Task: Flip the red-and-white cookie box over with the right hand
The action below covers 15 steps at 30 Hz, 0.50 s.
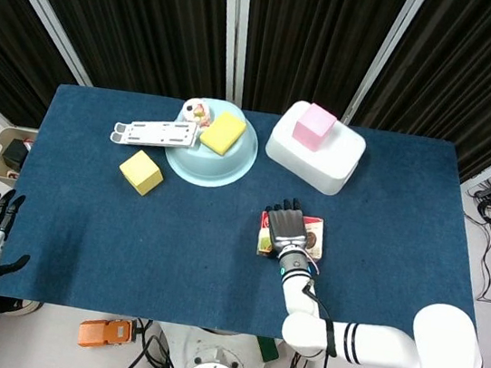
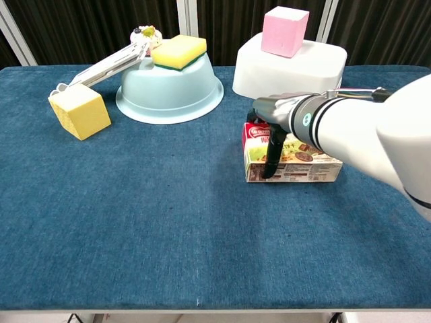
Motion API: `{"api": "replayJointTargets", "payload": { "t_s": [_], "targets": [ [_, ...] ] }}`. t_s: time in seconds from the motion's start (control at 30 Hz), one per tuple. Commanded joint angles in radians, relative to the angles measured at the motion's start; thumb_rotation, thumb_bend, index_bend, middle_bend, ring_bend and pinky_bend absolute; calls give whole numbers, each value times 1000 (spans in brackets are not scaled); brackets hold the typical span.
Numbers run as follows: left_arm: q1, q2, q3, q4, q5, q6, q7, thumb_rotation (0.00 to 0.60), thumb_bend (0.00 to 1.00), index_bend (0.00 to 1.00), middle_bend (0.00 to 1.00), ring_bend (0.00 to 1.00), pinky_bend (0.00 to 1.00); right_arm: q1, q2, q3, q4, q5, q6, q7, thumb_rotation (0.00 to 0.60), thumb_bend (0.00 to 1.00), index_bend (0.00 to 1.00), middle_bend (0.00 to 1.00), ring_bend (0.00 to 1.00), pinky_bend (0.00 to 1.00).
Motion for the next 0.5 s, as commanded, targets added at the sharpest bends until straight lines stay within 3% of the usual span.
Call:
{"api": "replayJointTargets", "payload": {
  "t_s": [0.03,0.3,0.5],
  "targets": [
    [1,0,0,2,0,0,-3,600,125,0,0,0,0,-76,58,10,-53,-132,-45,178,588,183,479,377,249,185],
    [-1,5,-4,-6,4,4,1,600,125,0,0,0,0,-296,209,45,-165,-493,-137,705,588,183,507,399,271,223],
    [-5,5,-4,-13,4,-2,10,600,125,0,0,0,0,-434,218,44,-85,-796,-173,1212,587,183,507,403,278,244]
  ]
}}
